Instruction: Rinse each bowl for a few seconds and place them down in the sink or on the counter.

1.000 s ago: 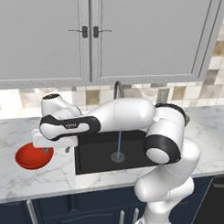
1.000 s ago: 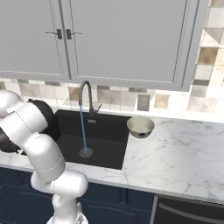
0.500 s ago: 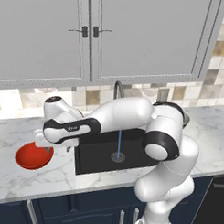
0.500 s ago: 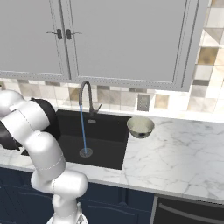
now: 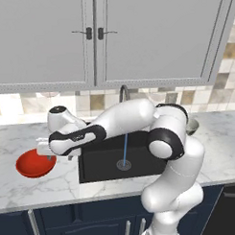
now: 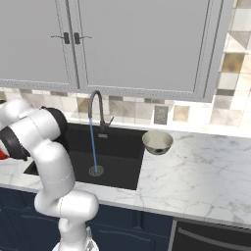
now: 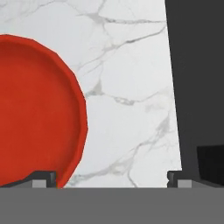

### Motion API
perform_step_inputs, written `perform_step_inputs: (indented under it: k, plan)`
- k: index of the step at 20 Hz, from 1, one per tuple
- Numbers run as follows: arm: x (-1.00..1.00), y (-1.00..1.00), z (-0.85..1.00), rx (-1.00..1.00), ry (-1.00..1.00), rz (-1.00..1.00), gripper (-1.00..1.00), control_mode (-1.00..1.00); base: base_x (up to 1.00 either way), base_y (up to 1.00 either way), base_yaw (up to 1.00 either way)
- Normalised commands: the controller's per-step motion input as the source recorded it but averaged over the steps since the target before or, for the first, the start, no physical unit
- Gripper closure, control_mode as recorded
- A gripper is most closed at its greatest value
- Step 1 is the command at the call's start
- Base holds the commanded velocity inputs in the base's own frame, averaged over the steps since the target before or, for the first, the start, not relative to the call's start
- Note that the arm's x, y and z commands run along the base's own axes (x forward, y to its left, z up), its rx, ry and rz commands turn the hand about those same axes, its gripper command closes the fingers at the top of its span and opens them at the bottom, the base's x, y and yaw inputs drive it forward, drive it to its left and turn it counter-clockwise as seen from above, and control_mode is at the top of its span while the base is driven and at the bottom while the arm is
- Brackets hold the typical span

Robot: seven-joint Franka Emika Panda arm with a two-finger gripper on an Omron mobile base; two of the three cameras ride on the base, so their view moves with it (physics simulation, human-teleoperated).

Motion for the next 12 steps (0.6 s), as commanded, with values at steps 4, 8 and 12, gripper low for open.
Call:
perform_step_inputs:
  k: [4,8,12]
  plan:
    - [0.25,0.12,-0.2,0.05,0.0,0.0,-1.0,-1.0,0.0,0.0,0.0]
    - [0.26,0.11,-0.15,0.04,0.0,0.0,-1.0,-1.0,0.0,0.0,0.0]
    - [0.28,0.13,-0.11,0.02,0.0,0.0,-1.0,-1.0,0.0,0.0,0.0]
